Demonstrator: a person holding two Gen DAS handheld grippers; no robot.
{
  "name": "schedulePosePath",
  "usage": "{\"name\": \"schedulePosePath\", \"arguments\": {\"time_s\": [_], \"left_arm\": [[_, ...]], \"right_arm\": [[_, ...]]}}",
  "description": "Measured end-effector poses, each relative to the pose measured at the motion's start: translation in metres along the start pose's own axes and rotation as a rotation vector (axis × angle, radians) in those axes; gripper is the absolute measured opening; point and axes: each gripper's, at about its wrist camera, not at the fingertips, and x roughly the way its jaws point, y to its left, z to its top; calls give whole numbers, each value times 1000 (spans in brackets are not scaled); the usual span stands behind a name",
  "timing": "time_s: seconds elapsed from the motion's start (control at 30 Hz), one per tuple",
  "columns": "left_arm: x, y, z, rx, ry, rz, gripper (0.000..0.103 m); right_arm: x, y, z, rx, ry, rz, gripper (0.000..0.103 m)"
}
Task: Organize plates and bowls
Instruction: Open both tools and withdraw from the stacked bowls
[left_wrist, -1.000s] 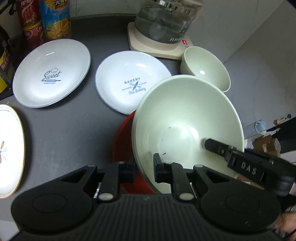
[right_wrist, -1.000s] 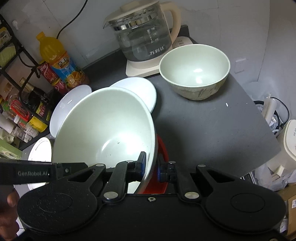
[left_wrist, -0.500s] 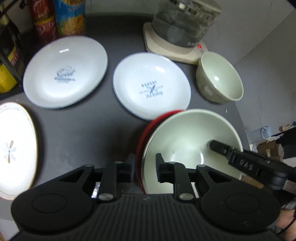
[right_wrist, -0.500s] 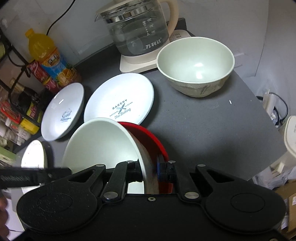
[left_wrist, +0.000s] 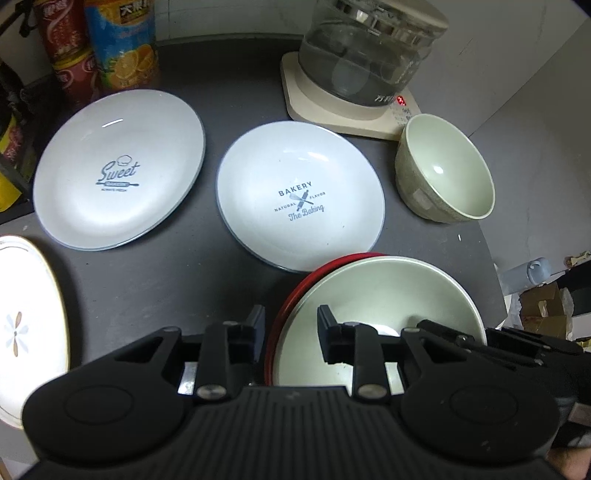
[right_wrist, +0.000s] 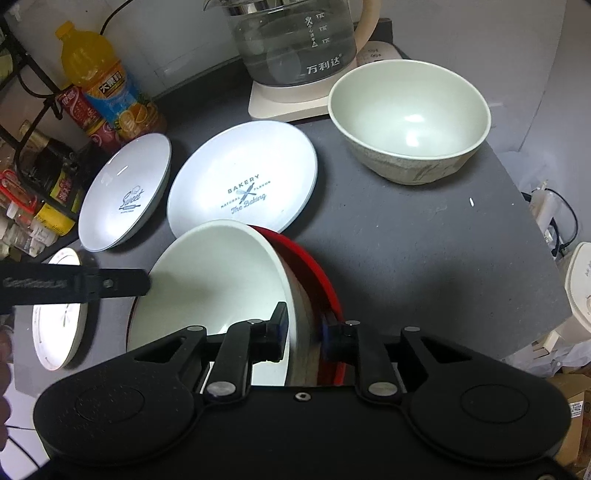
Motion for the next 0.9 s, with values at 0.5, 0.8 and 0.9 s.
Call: {"name": "schedulePosePath", "arguments": {"time_s": [0.5, 0.8, 0.9], "left_arm": [[6, -43, 31, 75, -38, -20, 28], [14, -75, 60, 113, -54, -63, 38], [21, -85, 70, 135, -54, -68, 40]], "right_arm": [[-32, -29, 10, 104, -60, 149, 30], [-50, -69, 23, 206, -175, 95, 45], [-51, -83, 26, 252, -207, 54, 55]]}}
